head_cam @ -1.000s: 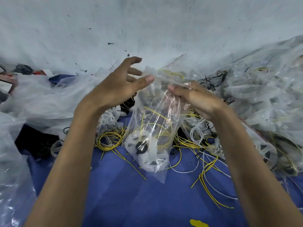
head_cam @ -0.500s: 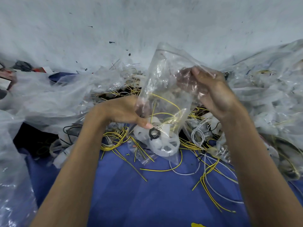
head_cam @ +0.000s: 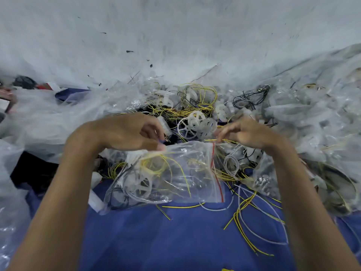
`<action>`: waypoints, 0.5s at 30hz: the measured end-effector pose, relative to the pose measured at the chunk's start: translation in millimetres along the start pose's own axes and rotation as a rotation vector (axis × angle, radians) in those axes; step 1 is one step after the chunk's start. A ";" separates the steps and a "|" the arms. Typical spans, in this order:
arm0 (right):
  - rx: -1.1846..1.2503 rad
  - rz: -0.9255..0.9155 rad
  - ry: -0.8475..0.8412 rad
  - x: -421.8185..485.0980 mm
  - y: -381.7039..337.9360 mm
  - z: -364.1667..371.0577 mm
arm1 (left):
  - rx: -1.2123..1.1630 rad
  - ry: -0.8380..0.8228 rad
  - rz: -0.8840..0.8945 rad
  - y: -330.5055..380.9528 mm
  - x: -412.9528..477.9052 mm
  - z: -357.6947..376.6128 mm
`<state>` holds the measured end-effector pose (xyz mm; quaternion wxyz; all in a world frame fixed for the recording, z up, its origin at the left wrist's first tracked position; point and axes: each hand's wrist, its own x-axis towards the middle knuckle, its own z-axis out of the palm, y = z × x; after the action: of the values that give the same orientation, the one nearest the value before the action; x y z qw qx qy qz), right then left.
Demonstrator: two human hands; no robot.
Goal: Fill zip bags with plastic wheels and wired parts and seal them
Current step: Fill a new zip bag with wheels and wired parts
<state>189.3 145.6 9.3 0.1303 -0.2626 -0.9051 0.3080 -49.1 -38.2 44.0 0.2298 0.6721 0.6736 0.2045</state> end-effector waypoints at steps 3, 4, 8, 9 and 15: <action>0.144 0.131 -0.147 2.9 3.7 6.0 | -0.017 0.175 -0.018 -12.6 17.0 -0.6; 0.193 0.154 -0.185 3.4 4.6 8.1 | -0.017 0.197 -0.027 -13.4 22.1 -0.2; 0.231 0.185 -0.204 3.5 2.0 7.8 | 0.005 0.227 -0.077 1.9 36.6 4.6; 0.172 0.188 -0.204 3.7 0.2 6.5 | 0.050 0.216 -0.101 9.9 40.0 10.0; 0.054 0.216 -0.249 7.1 -12.7 15.5 | 0.610 0.013 -0.271 59.6 65.5 74.9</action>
<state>172.2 133.4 5.7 -0.0099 -0.3145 -0.8720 0.3749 43.6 25.6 15.8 0.0387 0.6129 0.7884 -0.0349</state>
